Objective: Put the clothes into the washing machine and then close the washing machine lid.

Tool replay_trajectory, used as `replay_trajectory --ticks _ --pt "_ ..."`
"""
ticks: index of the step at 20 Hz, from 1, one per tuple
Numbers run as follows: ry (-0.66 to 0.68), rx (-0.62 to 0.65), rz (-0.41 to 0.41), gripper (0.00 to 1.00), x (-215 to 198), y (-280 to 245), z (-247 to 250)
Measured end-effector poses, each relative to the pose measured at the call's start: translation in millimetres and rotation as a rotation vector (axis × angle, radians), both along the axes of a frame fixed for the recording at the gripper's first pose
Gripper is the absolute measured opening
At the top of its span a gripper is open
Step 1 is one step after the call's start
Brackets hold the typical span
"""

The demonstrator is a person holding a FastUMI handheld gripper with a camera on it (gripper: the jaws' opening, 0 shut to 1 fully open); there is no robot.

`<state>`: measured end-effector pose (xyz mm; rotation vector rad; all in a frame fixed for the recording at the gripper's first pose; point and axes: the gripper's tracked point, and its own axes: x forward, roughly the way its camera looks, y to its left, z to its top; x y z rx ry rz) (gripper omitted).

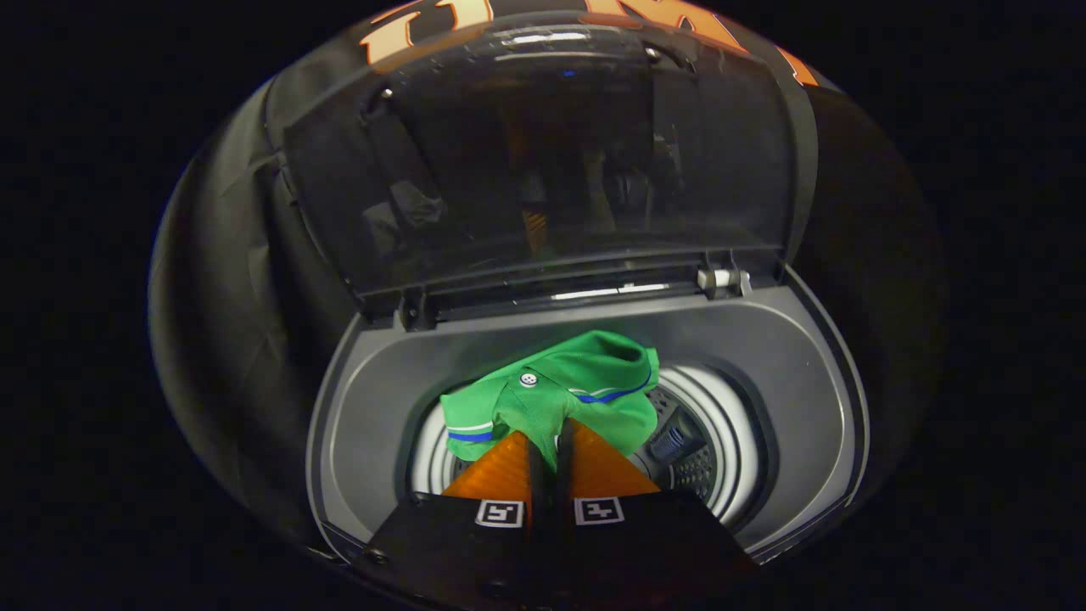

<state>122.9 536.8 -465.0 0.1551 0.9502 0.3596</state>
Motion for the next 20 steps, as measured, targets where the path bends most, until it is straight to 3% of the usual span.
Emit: replay_trajectory --ticks 4,16,20 --pt "0.026 -0.01 -0.027 0.08 -1.2 -5.4 -9.0" --pt "0.037 -0.025 -0.008 0.08 1.2 -6.4 -8.9" --pt "0.073 -0.061 -0.018 0.19 -4.0 -11.3 -12.6"
